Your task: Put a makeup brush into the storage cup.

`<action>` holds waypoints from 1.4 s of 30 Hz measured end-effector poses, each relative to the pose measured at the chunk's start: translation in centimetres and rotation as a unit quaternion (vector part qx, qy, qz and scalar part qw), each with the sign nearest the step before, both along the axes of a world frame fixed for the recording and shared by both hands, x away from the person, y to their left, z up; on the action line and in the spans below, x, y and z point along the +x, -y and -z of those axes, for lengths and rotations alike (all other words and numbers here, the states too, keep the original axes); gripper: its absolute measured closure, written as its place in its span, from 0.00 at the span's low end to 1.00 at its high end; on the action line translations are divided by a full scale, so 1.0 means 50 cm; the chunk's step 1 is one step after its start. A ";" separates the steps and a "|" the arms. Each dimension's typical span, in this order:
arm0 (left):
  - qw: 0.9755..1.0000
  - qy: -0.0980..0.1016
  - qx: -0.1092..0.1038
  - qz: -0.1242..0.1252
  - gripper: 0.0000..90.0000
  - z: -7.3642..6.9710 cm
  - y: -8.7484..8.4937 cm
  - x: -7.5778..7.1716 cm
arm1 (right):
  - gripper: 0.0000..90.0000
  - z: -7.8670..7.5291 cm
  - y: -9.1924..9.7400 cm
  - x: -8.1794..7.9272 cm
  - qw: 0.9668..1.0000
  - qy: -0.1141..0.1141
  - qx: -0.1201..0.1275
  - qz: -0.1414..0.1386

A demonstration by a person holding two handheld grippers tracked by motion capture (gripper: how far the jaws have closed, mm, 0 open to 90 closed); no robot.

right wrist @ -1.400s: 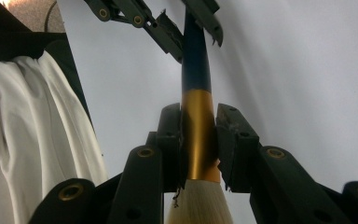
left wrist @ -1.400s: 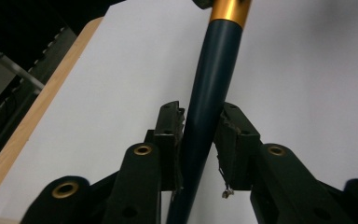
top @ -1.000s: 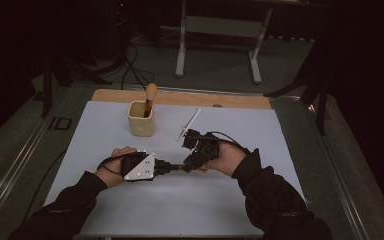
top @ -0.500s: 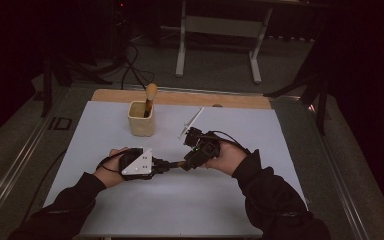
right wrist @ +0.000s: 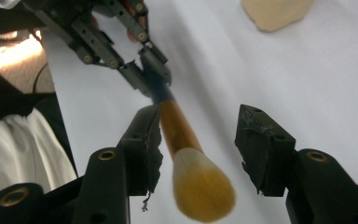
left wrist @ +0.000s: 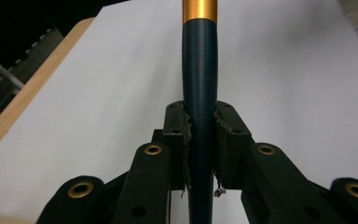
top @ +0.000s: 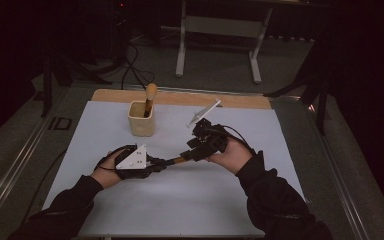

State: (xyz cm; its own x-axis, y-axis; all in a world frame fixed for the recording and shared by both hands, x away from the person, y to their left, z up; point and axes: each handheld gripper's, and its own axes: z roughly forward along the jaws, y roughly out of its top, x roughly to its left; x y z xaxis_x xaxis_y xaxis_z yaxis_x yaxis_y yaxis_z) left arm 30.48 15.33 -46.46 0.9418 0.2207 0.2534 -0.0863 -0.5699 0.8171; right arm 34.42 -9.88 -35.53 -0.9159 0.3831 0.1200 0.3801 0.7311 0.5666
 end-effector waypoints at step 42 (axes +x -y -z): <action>0.985 -0.059 -0.149 -0.057 0.87 -0.037 -0.067 0.024 | 0.49 0.014 0.061 -0.027 0.979 0.062 0.194 0.023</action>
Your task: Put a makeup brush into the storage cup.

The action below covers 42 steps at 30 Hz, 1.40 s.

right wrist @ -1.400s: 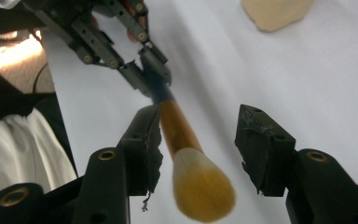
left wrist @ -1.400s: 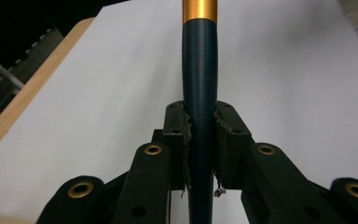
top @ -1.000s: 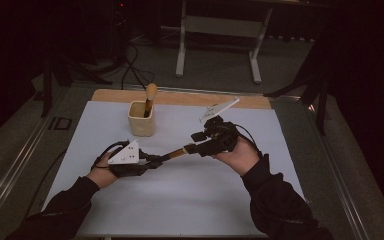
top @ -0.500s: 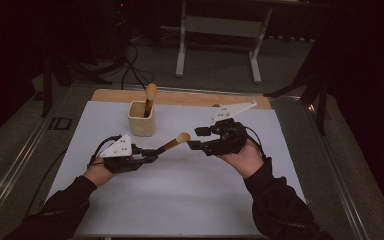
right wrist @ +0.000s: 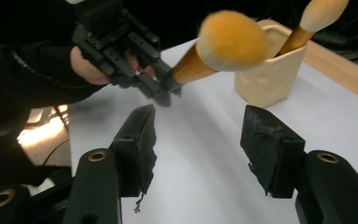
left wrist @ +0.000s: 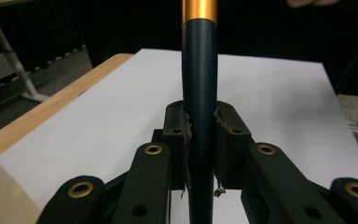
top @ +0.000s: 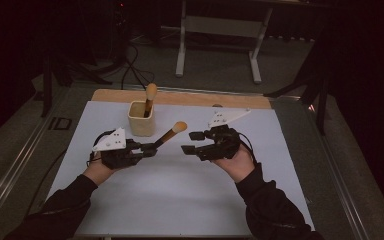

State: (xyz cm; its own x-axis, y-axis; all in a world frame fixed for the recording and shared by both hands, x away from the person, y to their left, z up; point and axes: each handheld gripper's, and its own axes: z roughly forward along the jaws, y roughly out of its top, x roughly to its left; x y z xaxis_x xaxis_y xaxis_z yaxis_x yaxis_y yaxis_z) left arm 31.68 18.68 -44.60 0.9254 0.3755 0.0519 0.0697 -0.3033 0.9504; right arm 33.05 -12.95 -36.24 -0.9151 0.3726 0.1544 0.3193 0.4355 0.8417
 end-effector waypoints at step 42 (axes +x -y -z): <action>0.995 -0.017 -0.040 0.088 0.87 0.004 0.047 -0.014 | 0.76 0.006 -0.035 -0.010 0.991 0.026 0.107 -0.073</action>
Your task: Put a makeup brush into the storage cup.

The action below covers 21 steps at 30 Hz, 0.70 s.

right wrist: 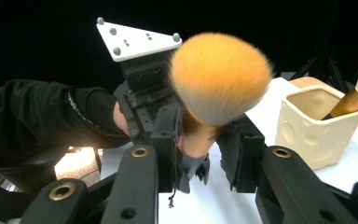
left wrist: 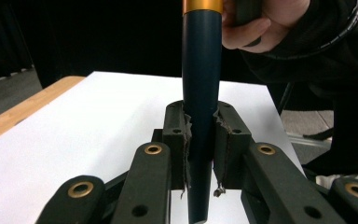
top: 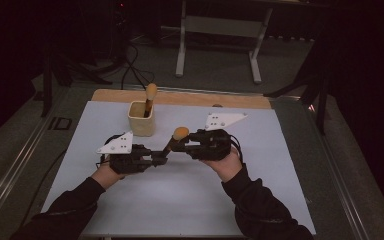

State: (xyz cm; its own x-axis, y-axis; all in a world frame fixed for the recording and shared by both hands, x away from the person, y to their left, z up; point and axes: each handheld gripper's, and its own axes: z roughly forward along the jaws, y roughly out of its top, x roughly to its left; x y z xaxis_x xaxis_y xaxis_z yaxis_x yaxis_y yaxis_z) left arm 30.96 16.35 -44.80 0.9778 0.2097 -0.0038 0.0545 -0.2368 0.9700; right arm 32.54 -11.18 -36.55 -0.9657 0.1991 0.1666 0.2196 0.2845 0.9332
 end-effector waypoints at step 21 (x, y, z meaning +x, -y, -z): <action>0.999 -0.023 0.022 0.005 0.85 -0.003 0.013 0.000 | 0.81 -0.003 -0.010 -0.003 1.000 0.003 -0.017 -0.010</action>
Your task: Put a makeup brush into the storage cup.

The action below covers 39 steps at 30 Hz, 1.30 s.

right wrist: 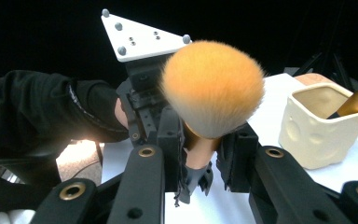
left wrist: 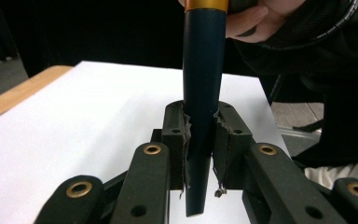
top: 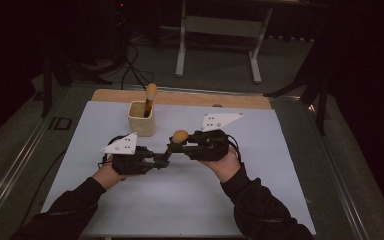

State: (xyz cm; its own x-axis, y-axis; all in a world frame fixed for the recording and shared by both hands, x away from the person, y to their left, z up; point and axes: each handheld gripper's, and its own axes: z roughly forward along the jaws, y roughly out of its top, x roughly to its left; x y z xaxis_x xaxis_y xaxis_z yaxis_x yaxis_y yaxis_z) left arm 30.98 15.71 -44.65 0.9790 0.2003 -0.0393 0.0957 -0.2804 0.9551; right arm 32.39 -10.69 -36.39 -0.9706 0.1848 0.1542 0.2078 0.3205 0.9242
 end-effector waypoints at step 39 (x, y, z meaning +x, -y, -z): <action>0.995 -0.049 -0.016 -0.089 0.02 -0.020 -0.048 -0.005 | 0.81 -0.075 -0.002 0.033 1.000 0.024 -0.006 0.008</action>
